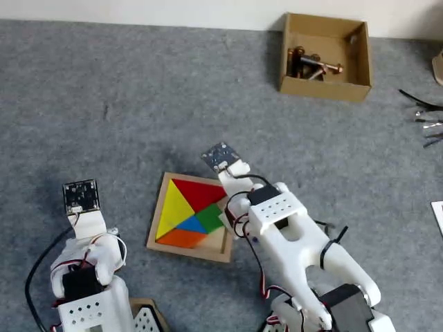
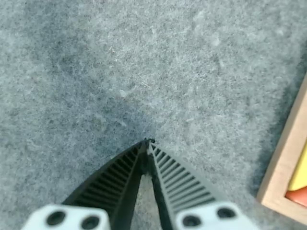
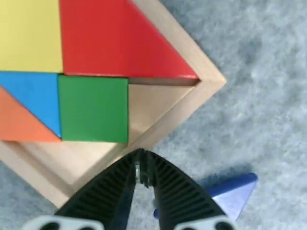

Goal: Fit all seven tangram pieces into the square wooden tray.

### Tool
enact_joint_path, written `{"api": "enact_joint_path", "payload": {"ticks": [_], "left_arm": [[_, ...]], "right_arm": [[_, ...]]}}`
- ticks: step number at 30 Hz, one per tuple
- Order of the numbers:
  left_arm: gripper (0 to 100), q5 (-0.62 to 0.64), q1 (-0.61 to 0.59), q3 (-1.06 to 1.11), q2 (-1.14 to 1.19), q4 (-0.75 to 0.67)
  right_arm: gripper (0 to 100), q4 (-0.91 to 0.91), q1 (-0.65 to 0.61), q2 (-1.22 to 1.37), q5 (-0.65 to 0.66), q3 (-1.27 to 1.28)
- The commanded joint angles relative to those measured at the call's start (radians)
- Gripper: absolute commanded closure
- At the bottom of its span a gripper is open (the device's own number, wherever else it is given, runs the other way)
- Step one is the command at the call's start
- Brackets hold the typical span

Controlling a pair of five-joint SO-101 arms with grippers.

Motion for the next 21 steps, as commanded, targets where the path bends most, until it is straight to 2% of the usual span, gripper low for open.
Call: {"api": "enact_joint_path", "payload": {"ticks": [1, 21], "left_arm": [[99, 0.011, -0.013, 0.019, -0.005, 0.003], [99, 0.011, -0.013, 0.019, -0.005, 0.003]], "right_arm": [[99.4, 0.016, 0.019, -0.036, 0.009, -0.056], [99.4, 0.067, 0.013, -0.038, 0.009, -0.054]]}}
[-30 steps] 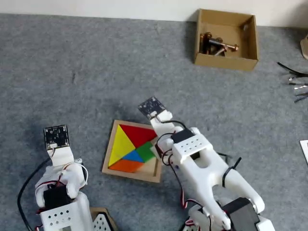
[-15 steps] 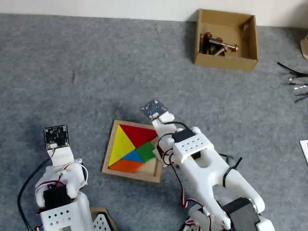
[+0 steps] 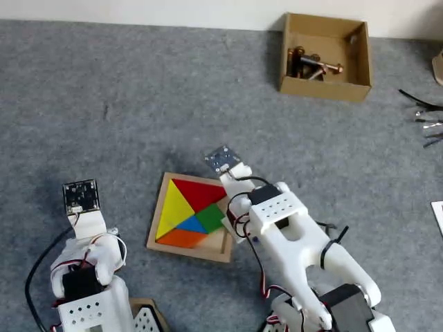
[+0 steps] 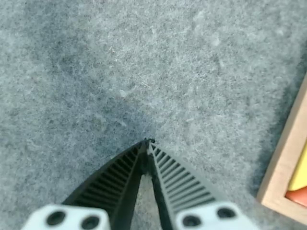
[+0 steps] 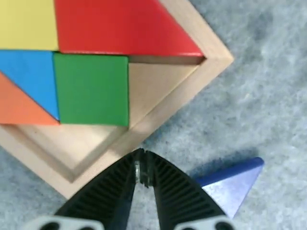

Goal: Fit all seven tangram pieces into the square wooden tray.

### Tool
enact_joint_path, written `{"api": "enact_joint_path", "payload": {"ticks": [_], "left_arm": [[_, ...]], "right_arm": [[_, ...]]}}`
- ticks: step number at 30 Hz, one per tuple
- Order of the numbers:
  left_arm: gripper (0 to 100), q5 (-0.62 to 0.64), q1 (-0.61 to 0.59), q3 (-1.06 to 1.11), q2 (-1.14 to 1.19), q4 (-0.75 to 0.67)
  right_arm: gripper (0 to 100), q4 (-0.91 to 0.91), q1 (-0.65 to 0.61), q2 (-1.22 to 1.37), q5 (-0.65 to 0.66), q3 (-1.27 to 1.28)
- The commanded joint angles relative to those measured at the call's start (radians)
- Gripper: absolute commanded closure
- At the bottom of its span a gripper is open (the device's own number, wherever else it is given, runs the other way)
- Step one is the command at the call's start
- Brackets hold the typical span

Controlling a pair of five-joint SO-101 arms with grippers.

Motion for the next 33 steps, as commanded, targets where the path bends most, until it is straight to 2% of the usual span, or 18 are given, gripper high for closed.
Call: {"api": "enact_joint_path", "payload": {"ticks": [1, 4, 8, 14, 16, 21, 26, 33], "left_arm": [[99, 0.011, -0.013, 0.019, -0.005, 0.003], [99, 0.011, -0.013, 0.019, -0.005, 0.003], [99, 0.011, -0.013, 0.019, -0.005, 0.003], [99, 0.011, -0.013, 0.019, -0.005, 0.003], [99, 0.011, -0.013, 0.019, -0.005, 0.003], [99, 0.011, -0.013, 0.019, -0.005, 0.003], [99, 0.011, -0.013, 0.019, -0.005, 0.003], [99, 0.011, -0.013, 0.019, -0.005, 0.003]], "right_arm": [[99.4, 0.010, 0.007, -0.038, 0.009, -0.054], [99.4, 0.010, 0.008, -0.084, 0.009, -0.054], [99.4, 0.039, 0.031, -0.275, 0.009, -0.047], [99.4, 0.248, 0.128, -0.549, 0.014, -0.053], [99.0, 0.295, 0.174, -0.585, 0.052, -0.054], [97.4, 0.384, 0.269, -0.562, 0.072, -0.077], [87.1, 0.460, 0.282, -0.447, 0.069, -0.128], [86.7, 0.381, 0.277, -0.225, 0.068, -0.127]]}}
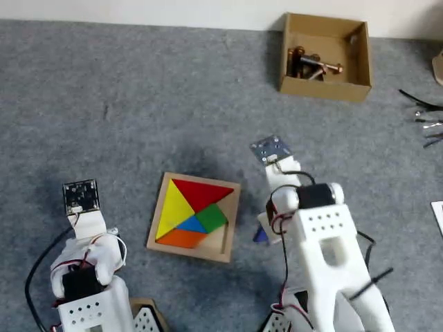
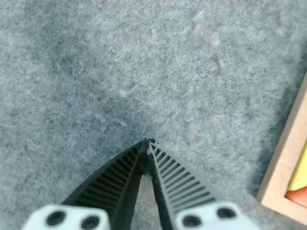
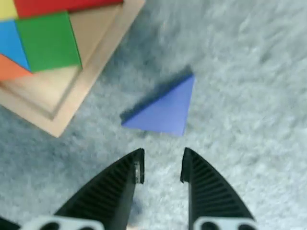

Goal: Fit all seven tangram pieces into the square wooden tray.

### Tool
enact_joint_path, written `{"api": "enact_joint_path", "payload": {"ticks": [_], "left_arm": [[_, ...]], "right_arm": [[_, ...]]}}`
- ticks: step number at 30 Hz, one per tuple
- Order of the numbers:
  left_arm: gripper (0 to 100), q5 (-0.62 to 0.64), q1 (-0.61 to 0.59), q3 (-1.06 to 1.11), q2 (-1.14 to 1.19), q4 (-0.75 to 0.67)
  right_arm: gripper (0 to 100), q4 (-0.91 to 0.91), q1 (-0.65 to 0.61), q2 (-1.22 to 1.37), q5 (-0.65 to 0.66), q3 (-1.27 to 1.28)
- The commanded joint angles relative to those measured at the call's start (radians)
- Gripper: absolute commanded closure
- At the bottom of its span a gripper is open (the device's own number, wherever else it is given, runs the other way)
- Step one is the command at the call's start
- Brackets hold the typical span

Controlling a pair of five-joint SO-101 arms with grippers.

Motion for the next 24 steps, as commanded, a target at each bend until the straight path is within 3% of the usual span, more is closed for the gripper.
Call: {"api": "enact_joint_path", "payload": {"ticks": [1, 6, 16, 24], "left_arm": [[99, 0.011, -0.013, 0.019, -0.005, 0.003], [99, 0.011, -0.013, 0.019, -0.005, 0.003], [99, 0.011, -0.013, 0.019, -0.005, 0.003], [99, 0.011, -0.013, 0.019, -0.005, 0.003]], "right_arm": [[86.7, -0.071, 0.010, 0.108, 0.006, -0.061], [86.7, -0.090, 0.008, 0.203, -0.051, -0.062], [86.8, -0.117, -0.077, 0.334, -0.057, -0.061], [86.8, -0.197, -0.077, 0.423, -0.055, -0.067]]}}
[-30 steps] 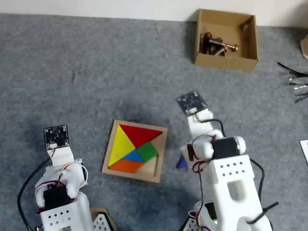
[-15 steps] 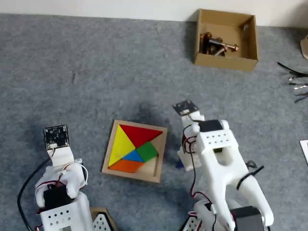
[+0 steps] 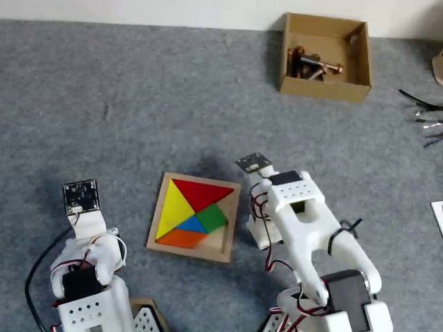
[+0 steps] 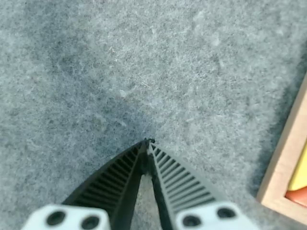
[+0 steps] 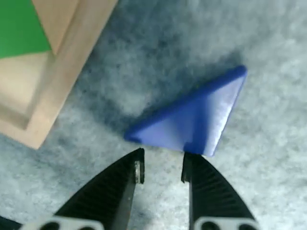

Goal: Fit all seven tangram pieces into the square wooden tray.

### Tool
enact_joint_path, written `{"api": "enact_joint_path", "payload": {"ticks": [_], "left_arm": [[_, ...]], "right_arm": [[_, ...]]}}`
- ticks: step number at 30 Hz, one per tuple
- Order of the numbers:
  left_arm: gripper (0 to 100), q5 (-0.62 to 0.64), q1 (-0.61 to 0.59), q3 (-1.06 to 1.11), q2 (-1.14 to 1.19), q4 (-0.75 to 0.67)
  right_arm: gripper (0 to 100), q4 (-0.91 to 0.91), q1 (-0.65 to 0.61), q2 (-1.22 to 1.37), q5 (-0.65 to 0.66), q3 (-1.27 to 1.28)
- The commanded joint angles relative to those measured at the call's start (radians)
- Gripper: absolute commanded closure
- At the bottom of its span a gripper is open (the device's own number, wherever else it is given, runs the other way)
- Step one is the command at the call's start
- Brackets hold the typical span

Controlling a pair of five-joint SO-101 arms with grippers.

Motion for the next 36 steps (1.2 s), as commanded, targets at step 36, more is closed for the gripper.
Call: {"api": "enact_joint_path", "payload": {"ticks": [36], "left_arm": [[99, 0.011, -0.013, 0.019, -0.005, 0.003]], "right_arm": [[86.5, -0.087, 0.008, 0.004, 0.242, -0.203]]}}
